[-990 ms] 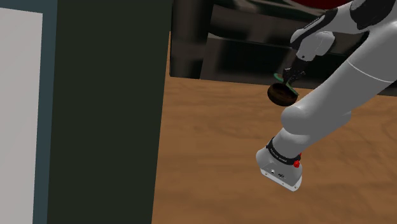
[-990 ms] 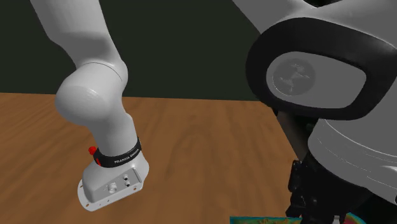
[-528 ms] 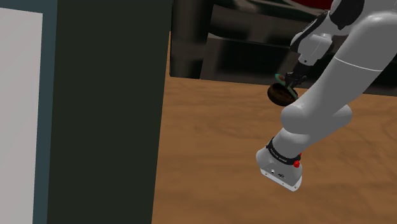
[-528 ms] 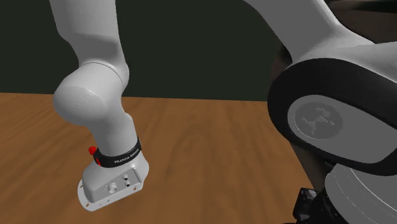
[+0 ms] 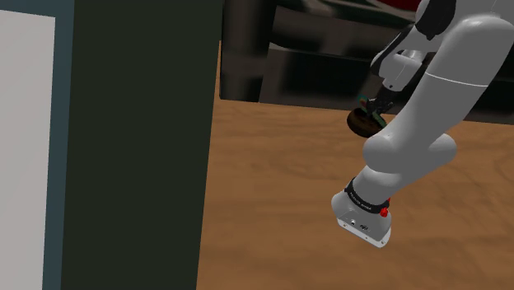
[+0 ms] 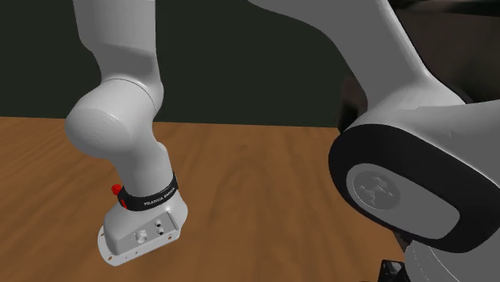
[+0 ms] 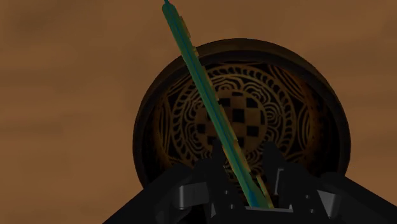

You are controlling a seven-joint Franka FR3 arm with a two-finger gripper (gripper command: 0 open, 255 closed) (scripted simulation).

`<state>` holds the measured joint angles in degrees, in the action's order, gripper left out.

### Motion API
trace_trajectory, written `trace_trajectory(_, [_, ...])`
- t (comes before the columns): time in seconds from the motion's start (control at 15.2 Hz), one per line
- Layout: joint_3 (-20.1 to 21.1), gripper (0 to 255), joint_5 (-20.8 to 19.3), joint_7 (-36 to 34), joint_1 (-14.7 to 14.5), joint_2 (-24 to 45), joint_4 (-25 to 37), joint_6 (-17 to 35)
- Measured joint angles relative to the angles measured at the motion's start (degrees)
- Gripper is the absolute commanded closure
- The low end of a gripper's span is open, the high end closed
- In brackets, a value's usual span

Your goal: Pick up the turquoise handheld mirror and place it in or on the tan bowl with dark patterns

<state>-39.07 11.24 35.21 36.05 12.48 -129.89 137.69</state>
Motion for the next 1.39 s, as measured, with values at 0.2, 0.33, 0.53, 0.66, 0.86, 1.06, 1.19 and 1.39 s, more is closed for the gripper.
trace_trajectory(0.2, [0.41, 255, 1.16, 0.74, 0.39, 1.12, 0.11, 1.29])
trace_trajectory(0.33, [0.51, 255, 1.38, 0.9, 0.45, 1.33, 0.16, 1.45])
trace_trajectory(0.53, [0.48, 0, 1.31, 0.85, 0.39, 1.3, 0.14, 1.44])
trace_trajectory(0.66, [0.58, 0, 1.33, 0.8, 0.28, 1.29, 0.16, 1.54])
trace_trajectory(0.86, [0.6, 0, 1.33, 0.78, 0.25, 1.27, 0.18, 1.57])
trace_trajectory(1.06, [-0.39, 0, -0.84, -0.75, -0.61, -0.98, 0.23, -0.15])
trace_trajectory(1.19, [-1.12, 0, -3.08, -2.55, -1.36, -3.0, 1.86, -3.22])
trace_trajectory(1.39, [-1.62, 0, -4.6, -3.44, -1.67, -4.56, 1.86, -4.41])
